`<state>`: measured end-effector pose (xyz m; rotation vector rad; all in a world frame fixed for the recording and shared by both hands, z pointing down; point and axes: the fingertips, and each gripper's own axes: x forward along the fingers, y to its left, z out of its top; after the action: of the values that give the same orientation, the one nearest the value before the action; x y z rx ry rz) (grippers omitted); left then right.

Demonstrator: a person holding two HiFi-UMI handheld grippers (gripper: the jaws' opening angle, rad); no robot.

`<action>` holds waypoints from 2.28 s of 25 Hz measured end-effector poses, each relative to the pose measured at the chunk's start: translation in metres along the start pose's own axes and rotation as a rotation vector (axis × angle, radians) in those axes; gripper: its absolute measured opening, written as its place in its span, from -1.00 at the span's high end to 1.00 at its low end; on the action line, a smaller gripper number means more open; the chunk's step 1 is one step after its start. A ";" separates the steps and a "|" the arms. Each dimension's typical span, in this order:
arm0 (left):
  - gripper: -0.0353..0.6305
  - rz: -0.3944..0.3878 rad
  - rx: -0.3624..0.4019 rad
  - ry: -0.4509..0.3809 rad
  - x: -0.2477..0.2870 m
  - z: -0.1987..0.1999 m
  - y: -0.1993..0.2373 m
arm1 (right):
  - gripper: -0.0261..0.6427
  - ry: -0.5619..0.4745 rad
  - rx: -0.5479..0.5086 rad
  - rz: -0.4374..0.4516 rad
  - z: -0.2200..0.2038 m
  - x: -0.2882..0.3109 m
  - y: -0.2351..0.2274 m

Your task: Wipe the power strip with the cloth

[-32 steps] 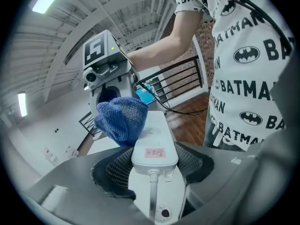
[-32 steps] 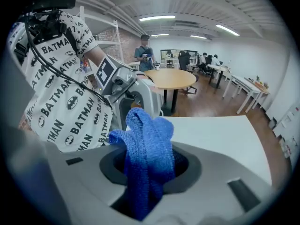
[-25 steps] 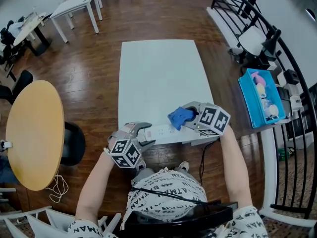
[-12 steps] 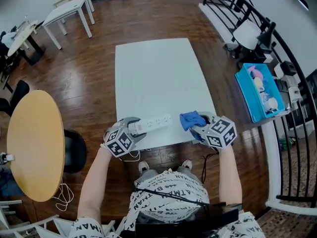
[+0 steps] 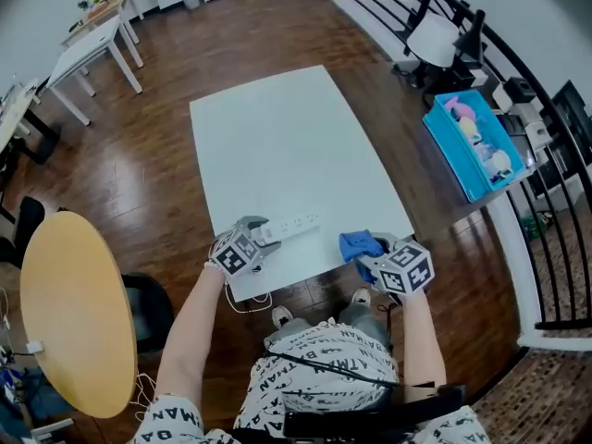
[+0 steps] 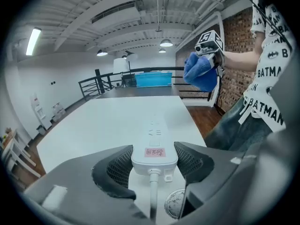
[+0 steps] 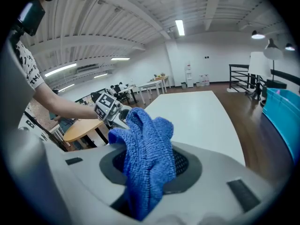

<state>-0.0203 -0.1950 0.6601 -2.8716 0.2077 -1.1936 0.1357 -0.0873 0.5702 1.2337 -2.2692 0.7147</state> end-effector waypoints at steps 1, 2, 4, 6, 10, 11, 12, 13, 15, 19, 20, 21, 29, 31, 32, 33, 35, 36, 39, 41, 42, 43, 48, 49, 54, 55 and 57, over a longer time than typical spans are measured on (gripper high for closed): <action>0.08 -0.011 -0.003 0.001 0.006 0.000 0.002 | 0.50 0.001 0.012 -0.006 -0.003 -0.002 0.000; 0.08 -0.022 -0.003 0.003 0.011 -0.001 0.003 | 0.50 0.003 0.021 -0.012 -0.006 -0.003 0.000; 0.08 -0.045 -0.002 0.008 0.018 -0.001 0.003 | 0.50 0.005 0.037 -0.024 -0.010 -0.007 -0.001; 0.08 -0.061 -0.007 0.012 0.025 -0.002 0.002 | 0.50 0.004 0.052 -0.039 -0.013 -0.011 -0.004; 0.08 -0.080 0.004 0.036 0.035 -0.007 0.003 | 0.50 0.002 0.071 -0.065 -0.016 -0.011 -0.010; 0.08 -0.084 0.008 0.046 0.038 -0.008 0.003 | 0.50 0.005 0.071 -0.073 -0.016 -0.010 -0.011; 0.08 -0.087 0.012 0.057 0.040 -0.010 0.004 | 0.50 0.010 0.071 -0.083 -0.015 -0.008 -0.012; 0.08 -0.088 0.015 0.070 0.043 -0.012 0.004 | 0.50 0.016 0.071 -0.094 -0.015 -0.005 -0.013; 0.08 -0.087 0.020 0.097 0.047 -0.019 0.003 | 0.50 0.034 0.073 -0.118 -0.015 0.003 -0.013; 0.07 -0.078 0.005 0.126 0.056 -0.031 0.001 | 0.50 0.079 0.030 -0.129 -0.015 0.018 -0.005; 0.07 -0.076 0.001 0.133 0.058 -0.034 0.001 | 0.50 0.086 0.020 -0.122 -0.014 0.020 -0.003; 0.07 -0.075 -0.004 0.141 0.059 -0.036 0.000 | 0.50 0.091 0.015 -0.114 -0.014 0.022 -0.001; 0.06 -0.058 -0.027 0.203 0.067 -0.048 -0.003 | 0.50 0.112 0.008 -0.073 -0.020 0.030 0.001; 0.05 -0.044 -0.035 0.211 0.068 -0.047 -0.001 | 0.50 0.112 0.007 -0.066 -0.020 0.031 -0.001; 0.01 -0.032 -0.050 0.211 0.068 -0.047 0.001 | 0.50 0.111 0.005 -0.060 -0.020 0.032 -0.002; -0.11 -0.022 -0.075 0.207 0.068 -0.048 0.004 | 0.50 0.112 0.002 -0.052 -0.019 0.033 -0.003; -0.44 -0.024 -0.157 0.168 0.066 -0.042 0.008 | 0.50 0.115 -0.006 -0.036 -0.019 0.035 -0.005; -0.44 -0.026 -0.205 0.134 0.063 -0.036 0.010 | 0.50 0.117 -0.008 -0.028 -0.018 0.035 -0.006; -0.44 0.042 -0.331 0.018 0.037 -0.017 0.031 | 0.50 0.111 -0.016 -0.008 -0.013 0.039 -0.011; -0.44 0.145 -0.405 -0.078 0.009 -0.003 0.057 | 0.50 0.099 -0.019 -0.006 -0.006 0.042 -0.016; -0.39 0.212 -0.442 -0.129 -0.010 0.002 0.071 | 0.50 0.091 -0.020 -0.007 -0.003 0.043 -0.018; -0.30 0.287 -0.478 -0.180 -0.030 0.006 0.084 | 0.50 0.083 -0.022 -0.009 0.001 0.045 -0.020; 0.32 0.640 -0.650 -0.371 -0.140 0.004 0.115 | 0.50 0.046 -0.017 -0.001 0.012 0.051 -0.029; 0.42 0.701 -0.688 -0.380 -0.157 -0.003 0.114 | 0.50 0.042 -0.013 0.005 0.012 0.052 -0.030; 0.89 0.888 -0.945 -0.394 -0.207 -0.048 0.076 | 0.50 0.008 -0.007 0.011 0.017 0.059 -0.029; 0.89 0.901 -0.985 -0.399 -0.209 -0.053 0.065 | 0.50 0.001 -0.006 0.008 0.018 0.060 -0.028; 0.89 0.913 -1.041 -0.405 -0.204 -0.058 0.042 | 0.50 -0.004 0.000 0.008 0.020 0.064 -0.025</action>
<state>-0.2082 -0.2083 0.5540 -2.8076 2.3318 -0.3029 0.1226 -0.1508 0.5996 1.2280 -2.2790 0.7157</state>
